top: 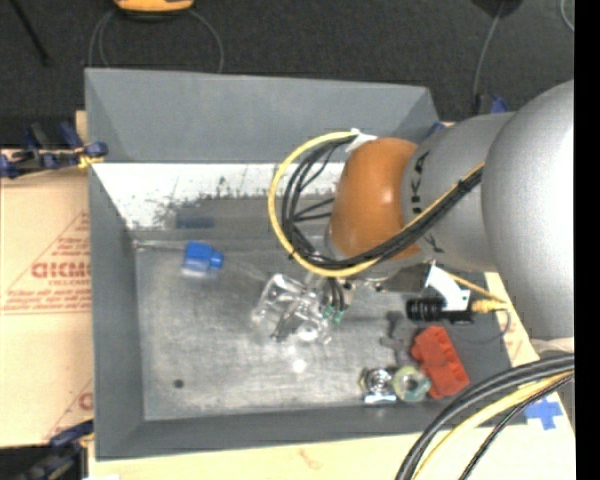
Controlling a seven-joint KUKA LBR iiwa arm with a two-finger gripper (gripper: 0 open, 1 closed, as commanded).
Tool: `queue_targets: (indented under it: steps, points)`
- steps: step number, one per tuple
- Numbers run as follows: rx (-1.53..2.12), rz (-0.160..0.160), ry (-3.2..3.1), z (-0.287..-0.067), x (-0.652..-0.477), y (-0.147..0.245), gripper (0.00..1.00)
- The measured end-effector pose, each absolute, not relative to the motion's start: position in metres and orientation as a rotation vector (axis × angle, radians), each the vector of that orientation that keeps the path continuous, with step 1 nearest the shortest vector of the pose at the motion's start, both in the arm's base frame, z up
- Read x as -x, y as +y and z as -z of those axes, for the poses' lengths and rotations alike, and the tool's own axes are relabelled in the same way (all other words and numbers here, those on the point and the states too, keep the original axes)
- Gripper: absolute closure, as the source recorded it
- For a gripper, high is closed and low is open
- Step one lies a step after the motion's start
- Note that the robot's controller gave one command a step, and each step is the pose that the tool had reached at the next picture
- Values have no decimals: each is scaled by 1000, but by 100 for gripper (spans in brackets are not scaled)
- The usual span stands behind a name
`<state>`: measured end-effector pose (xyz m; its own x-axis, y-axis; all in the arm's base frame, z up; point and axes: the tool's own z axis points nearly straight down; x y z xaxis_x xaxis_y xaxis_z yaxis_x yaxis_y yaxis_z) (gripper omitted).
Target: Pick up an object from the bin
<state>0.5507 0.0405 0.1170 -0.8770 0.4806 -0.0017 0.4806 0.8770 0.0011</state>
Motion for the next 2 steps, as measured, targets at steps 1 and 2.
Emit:
queue_targets:
  steps: [1, 2]
  points:
    - [-773, -1, 3043, -138, -551, 39, 100]
    - [-766, -1, 3044, -167, -552, 38, 100]
